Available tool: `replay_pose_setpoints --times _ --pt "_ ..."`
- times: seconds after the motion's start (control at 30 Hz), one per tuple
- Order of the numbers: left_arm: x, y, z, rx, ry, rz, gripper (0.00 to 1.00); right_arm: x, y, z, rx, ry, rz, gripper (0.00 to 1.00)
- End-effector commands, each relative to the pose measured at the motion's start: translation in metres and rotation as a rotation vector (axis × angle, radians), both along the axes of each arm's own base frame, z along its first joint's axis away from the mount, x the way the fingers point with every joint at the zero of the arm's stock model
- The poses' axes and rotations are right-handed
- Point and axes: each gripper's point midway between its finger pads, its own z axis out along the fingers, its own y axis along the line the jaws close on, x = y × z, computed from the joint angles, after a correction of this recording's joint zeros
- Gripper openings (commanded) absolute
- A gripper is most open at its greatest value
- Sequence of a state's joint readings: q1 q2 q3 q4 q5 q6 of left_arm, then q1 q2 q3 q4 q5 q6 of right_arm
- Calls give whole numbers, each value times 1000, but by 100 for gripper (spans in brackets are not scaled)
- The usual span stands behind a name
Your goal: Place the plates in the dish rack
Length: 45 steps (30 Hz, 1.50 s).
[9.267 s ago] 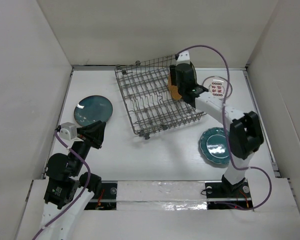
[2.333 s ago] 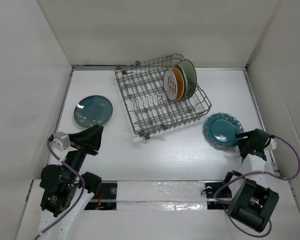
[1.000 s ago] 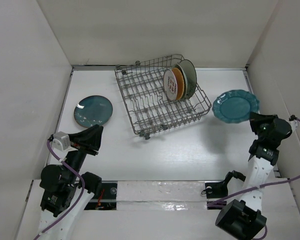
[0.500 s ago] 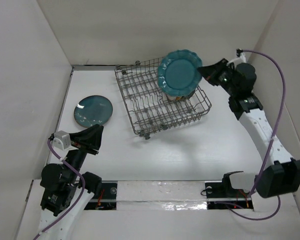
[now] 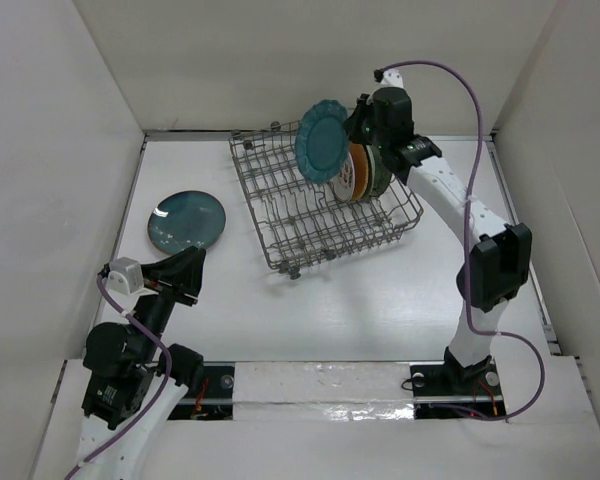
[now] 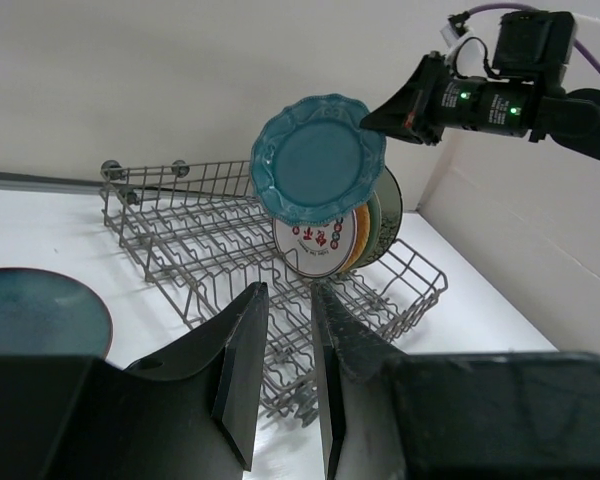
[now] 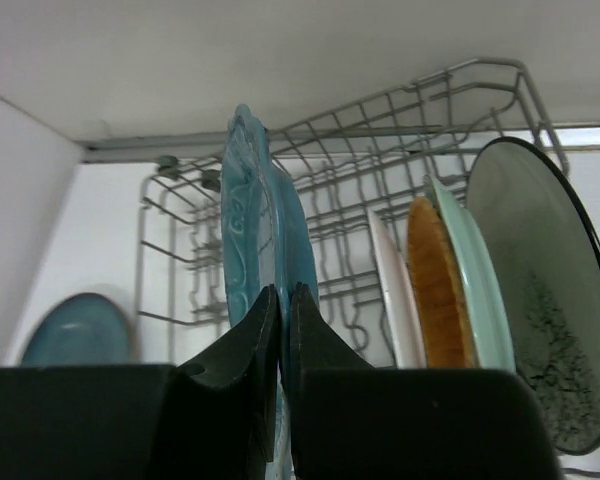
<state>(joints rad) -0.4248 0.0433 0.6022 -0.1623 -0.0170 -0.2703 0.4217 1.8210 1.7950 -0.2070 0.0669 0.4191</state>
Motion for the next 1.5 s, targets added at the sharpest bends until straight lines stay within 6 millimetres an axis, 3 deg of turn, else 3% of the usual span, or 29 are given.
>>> replay_pose_setpoints --times 0.0,0.03,0.3,0.87,1.07,1.23,1.33,1.47 --pt "3 1 9 -7 -17 15 21 5 -11 98 -18 -262 -110 0" --pt "4 1 9 -6 -16 15 21 12 -16 93 -43 -259 -149 0" --pt "7 1 7 1 -4 21 21 22 0 52 -254 -243 -219 0" --pt "9 0 5 5 5 21 21 15 42 -21 -424 -191 -212 0" --pt "9 0 5 6 6 20 21 9 41 -2 -413 -226 -228 0" --pt "9 0 5 6 6 20 21 3 32 44 -370 -303 -266 0" --pt "9 0 5 6 6 20 21 0 29 48 -371 -307 -273 0" --pt "9 0 5 5 4 18 21 5 23 32 -396 -281 -281 0"
